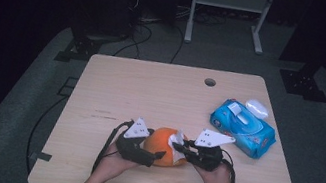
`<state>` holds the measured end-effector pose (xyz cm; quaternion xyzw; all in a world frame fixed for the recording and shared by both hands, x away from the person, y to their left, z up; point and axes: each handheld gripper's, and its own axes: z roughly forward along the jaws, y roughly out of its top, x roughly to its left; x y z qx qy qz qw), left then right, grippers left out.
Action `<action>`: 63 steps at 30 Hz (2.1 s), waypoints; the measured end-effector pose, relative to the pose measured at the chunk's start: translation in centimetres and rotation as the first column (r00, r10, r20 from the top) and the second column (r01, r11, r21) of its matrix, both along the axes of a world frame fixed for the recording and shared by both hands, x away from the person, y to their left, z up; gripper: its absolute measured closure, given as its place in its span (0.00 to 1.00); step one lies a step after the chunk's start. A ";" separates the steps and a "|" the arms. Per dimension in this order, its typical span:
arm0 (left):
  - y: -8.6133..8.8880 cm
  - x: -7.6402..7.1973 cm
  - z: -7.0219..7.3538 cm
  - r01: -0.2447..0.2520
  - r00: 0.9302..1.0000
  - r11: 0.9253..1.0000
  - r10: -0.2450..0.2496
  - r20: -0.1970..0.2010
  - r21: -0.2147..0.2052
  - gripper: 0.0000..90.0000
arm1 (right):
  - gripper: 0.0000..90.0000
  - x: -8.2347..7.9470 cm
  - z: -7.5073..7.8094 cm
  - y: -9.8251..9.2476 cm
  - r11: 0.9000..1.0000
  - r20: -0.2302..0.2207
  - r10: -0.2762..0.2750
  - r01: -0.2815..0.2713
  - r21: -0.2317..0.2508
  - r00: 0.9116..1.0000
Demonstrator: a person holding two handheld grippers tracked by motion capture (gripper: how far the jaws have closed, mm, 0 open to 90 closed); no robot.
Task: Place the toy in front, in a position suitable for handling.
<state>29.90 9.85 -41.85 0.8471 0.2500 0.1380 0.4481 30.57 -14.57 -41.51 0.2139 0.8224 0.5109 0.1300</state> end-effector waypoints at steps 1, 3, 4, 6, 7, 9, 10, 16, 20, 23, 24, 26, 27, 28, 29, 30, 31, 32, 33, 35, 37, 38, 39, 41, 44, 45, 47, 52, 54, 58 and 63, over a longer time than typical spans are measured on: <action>-0.4 -0.2 -0.3 -0.007 1.000 0.999 0.006 0.027 0.053 0.11 | 0.86 0.0 0.0 0.2 1.000 0.008 0.001 -0.001 -0.003 1.000; -0.7 -0.4 -0.6 -0.017 0.999 0.996 0.013 0.051 0.088 0.17 | 0.86 -0.1 0.0 0.6 0.999 0.034 0.006 -0.005 -0.033 0.999; -0.5 -0.3 -0.5 -0.025 0.999 0.996 0.021 0.049 0.081 0.27 | 0.86 -0.1 -0.1 0.6 0.999 0.043 0.001 0.001 -0.042 0.999; -0.2 -0.1 -0.4 -0.043 0.999 0.998 0.042 0.023 0.045 0.35 | 0.86 0.2 -0.1 0.1 1.000 0.027 -0.015 0.016 -0.019 1.000; -0.1 0.1 -0.5 -0.051 0.999 0.998 0.051 0.013 0.037 0.35 | 0.86 0.4 -0.1 -0.3 0.999 0.026 -0.030 0.031 -0.015 0.999; 0.1 0.2 -0.6 -0.061 0.998 0.998 0.061 0.000 0.024 0.36 | 0.86 0.8 -0.2 -0.9 0.997 0.027 -0.069 0.070 -0.019 0.997; 0.2 0.3 -0.6 -0.069 0.998 0.997 0.069 -0.006 0.018 0.36 | 0.86 1.0 -0.3 -1.3 0.997 0.017 -0.081 0.081 -0.016 0.997; 0.6 0.6 -0.7 -0.096 0.995 0.995 0.096 -0.030 0.010 0.36 | 0.86 0.7 -0.4 -1.7 0.994 0.011 -0.111 0.112 -0.021 0.994; 1.3 1.1 -0.9 -0.124 0.990 0.992 0.122 -0.070 -0.024 0.37 | 0.86 -0.7 0.1 -0.4 0.999 0.027 -0.039 0.039 -0.004 0.999; 1.6 1.3 -1.0 -0.128 0.989 0.991 0.124 -0.086 -0.042 0.37 | 0.86 -1.0 0.1 0.0 0.999 0.056 -0.023 0.025 -0.034 0.998; 1.5 1.3 -1.0 -0.130 0.988 0.991 0.127 -0.083 -0.042 0.37 | 0.86 -0.7 0.0 -0.3 0.999 0.036 -0.034 0.035 -0.020 0.999; 1.5 1.3 -1.0 -0.130 0.989 0.991 0.126 -0.083 -0.039 0.37 | 0.86 0.2 -0.4 -1.4 0.997 0.012 -0.078 0.078 -0.015 0.997; 1.6 1.3 -1.0 -0.130 0.988 0.991 0.126 -0.084 -0.040 0.37 | 0.86 0.7 -0.7 -2.0 0.994 0.002 -0.104 0.104 -0.021 0.995; 1.6 1.4 -1.0 -0.131 0.988 0.990 0.127 -0.087 -0.043 0.37 | 0.86 1.0 -1.0 -2.5 0.992 -0.020 -0.126 0.125 -0.018 0.992; 1.7 1.4 -1.0 -0.131 0.988 0.990 0.127 -0.092 -0.049 0.37 | 0.86 1.3 -1.2 -2.9 0.991 -0.040 -0.134 0.134 -0.013 0.990; 1.7 1.5 -1.0 -0.135 0.987 0.990 0.130 -0.093 -0.050 0.37 | 0.86 1.3 -1.4 -3.0 0.991 -0.052 -0.135 0.134 -0.008 0.990; 1.7 1.5 -1.0 -0.137 0.987 0.989 0.132 -0.091 -0.047 0.37 | 0.86 1.2 -1.4 -2.9 0.992 -0.051 -0.128 0.128 -0.002 0.990; 1.7 1.5 -1.1 -0.140 0.987 0.989 0.136 -0.091 -0.044 0.37 | 0.86 0.9 -1.2 -2.6 0.993 -0.041 -0.121 0.121 -0.004 0.992; 1.7 1.5 -1.1 -0.144 0.986 0.989 0.139 -0.090 -0.046 0.37 | 0.86 0.5 -1.0 -2.2 0.994 -0.025 -0.109 0.109 -0.005 0.994; 1.8 1.5 -1.2 -0.146 0.985 0.988 0.140 -0.097 -0.057 0.37 | 0.86 -0.1 -0.5 -1.5 0.997 -0.004 -0.076 0.076 0.007 0.997; 1.8 1.5 -1.1 -0.149 0.985 0.987 0.143 -0.097 -0.057 0.37 | 0.86 -0.6 -0.2 -0.8 0.999 0.004 -0.041 0.041 0.013 0.999; 1.7 1.5 -1.1 -0.150 0.985 0.987 0.144 -0.096 -0.056 0.37 | 0.86 -0.9 -0.1 -0.4 1.000 0.011 -0.021 0.021 0.007 1.000; 1.8 1.5 -1.1 -0.148 0.985 0.987 0.143 -0.095 -0.056 0.37 | 0.86 -1.1 -0.1 -0.1 1.000 0.022 -0.014 0.014 -0.006 1.000; 1.8 1.5 -1.1 -0.147 0.985 0.987 0.141 -0.098 -0.060 0.37 | 0.86 -1.0 -0.1 -0.1 1.000 0.031 -0.015 0.016 -0.019 0.999; 1.7 1.5 -1.1 -0.144 0.986 0.988 0.138 -0.095 -0.062 0.37 | 0.86 0.0 -0.4 -1.3 0.998 0.006 -0.066 0.066 -0.008 0.998; 1.6 1.5 -1.1 -0.148 0.985 0.987 0.141 -0.095 -0.066 0.37 | 0.86 0.4 -0.5 -1.7 0.996 -0.008 -0.086 0.086 -0.003 0.996; 1.4 1.4 -1.1 -0.153 0.985 0.986 0.147 -0.086 -0.067 0.36 | 0.86 0.6 -0.6 -2.0 0.995 -0.024 -0.099 0.100 0.004 0.995; 1.2 1.3 -1.2 -0.153 0.987 0.986 0.148 -0.069 -0.070 0.34 | 0.86 -0.7 0.2 0.3 0.999 0.057 -0.035 0.037 -0.038 0.998; 1.3 1.2 -1.2 -0.129 0.990 0.987 0.123 -0.069 -0.092 0.27 | 0.86 -0.5 0.1 0.4 0.998 0.058 -0.038 0.040 -0.045 0.998; 0.8 0.8 -1.1 -0.095 0.995 0.993 0.093 -0.027 -0.069 0.17 | 0.86 0.4 -0.3 -1.2 0.997 0.001 -0.072 0.072 0.010 0.997; -0.1 0.2 -1.1 -0.091 0.995 0.996 0.090 0.046 0.011 0.30 | 0.86 0.7 -0.3 -1.3 0.995 -0.007 -0.097 0.097 0.014 0.995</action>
